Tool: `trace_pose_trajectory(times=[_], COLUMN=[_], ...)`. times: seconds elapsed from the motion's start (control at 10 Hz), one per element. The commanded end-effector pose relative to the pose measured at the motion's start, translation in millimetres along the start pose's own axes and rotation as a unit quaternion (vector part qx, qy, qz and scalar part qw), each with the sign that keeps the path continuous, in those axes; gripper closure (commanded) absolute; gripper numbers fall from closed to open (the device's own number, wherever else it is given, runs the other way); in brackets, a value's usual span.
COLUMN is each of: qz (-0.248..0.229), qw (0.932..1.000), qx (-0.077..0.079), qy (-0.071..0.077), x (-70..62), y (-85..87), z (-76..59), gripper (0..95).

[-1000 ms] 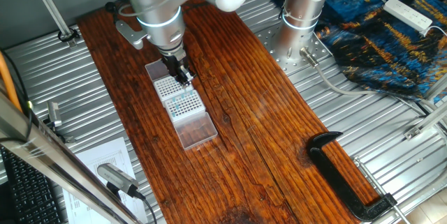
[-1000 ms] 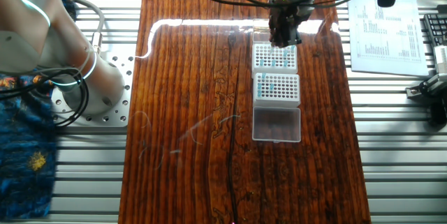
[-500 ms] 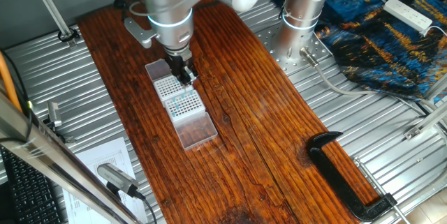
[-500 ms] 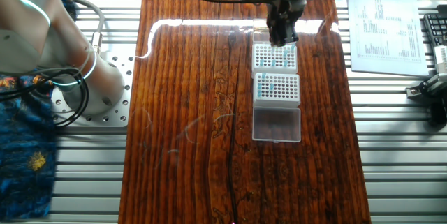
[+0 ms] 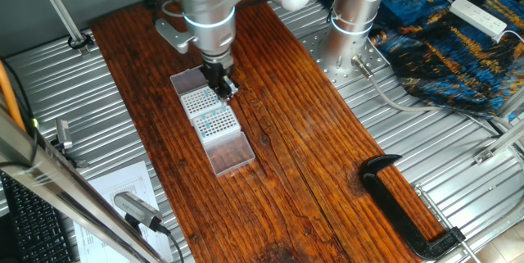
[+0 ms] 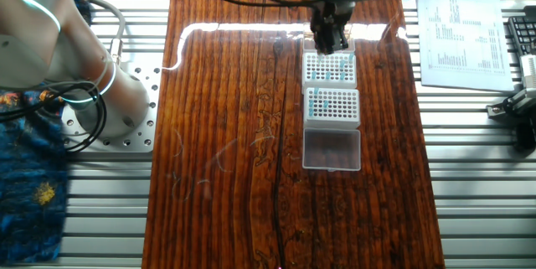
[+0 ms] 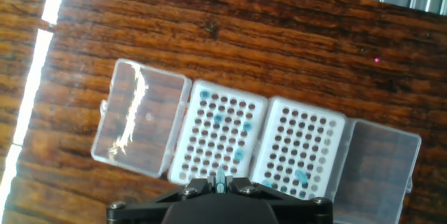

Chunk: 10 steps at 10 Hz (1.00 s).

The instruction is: Transfer all medium pipette tips from one holder to another

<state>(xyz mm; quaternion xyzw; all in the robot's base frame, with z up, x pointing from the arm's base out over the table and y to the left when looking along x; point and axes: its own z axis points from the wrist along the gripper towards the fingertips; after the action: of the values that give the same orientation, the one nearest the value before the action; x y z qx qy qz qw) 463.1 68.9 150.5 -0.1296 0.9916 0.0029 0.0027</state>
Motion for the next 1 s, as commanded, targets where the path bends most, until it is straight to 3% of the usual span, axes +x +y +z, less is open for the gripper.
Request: trace_pose_trajectory(times=[0.1,0.5,1.0], qz=[0.011,0.009,0.008], qw=[0.9999,0.9999,0.9999], qx=[-0.001,0.001,0.005], qy=[-0.006,-0.009,-0.012], x=[3.8,18.9,19.1], y=[2.6,12.3,10.0], z=[4.6,17.8,22.6], gripper=[95.0,95.0,95.0])
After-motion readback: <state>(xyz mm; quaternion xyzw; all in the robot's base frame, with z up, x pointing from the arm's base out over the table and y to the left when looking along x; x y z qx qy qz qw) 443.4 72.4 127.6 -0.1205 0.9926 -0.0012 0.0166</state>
